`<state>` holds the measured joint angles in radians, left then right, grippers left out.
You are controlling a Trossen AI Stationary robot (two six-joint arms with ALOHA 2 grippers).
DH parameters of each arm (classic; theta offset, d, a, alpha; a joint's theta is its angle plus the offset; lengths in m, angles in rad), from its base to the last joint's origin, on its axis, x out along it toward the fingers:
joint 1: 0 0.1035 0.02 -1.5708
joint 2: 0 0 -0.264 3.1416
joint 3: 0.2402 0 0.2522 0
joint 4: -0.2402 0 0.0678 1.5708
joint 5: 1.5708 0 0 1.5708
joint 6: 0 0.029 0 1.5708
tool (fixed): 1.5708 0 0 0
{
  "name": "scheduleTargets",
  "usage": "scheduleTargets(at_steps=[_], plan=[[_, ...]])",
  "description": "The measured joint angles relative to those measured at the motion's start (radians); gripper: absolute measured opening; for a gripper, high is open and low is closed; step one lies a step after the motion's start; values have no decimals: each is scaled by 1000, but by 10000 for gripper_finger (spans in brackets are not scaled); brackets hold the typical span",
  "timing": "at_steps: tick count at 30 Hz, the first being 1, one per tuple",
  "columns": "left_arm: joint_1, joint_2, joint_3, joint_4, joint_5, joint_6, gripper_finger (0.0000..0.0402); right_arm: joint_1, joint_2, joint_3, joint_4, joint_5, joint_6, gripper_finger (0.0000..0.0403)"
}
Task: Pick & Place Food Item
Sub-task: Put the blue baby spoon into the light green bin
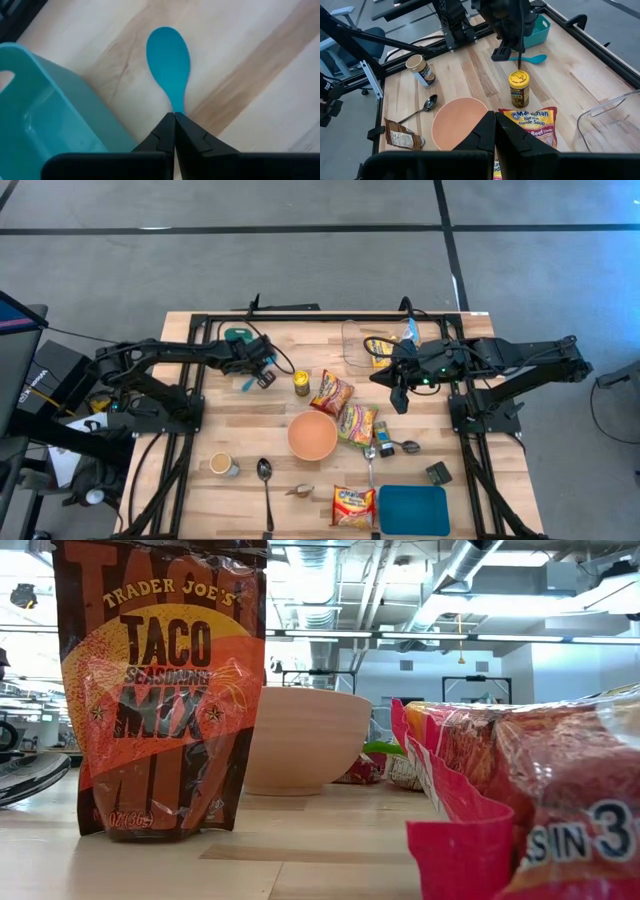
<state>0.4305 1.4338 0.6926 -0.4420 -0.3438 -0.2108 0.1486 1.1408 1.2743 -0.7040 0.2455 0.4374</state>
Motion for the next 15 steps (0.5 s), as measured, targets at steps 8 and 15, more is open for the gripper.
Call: scheduleTargets(at_steps=[8,15], plan=[[1,0,0,-10,-12,55,0,0,0,0,0,0,0,1],[-20,17,0,-31,-68,92,0,0,0,0,0,0,0,1]])
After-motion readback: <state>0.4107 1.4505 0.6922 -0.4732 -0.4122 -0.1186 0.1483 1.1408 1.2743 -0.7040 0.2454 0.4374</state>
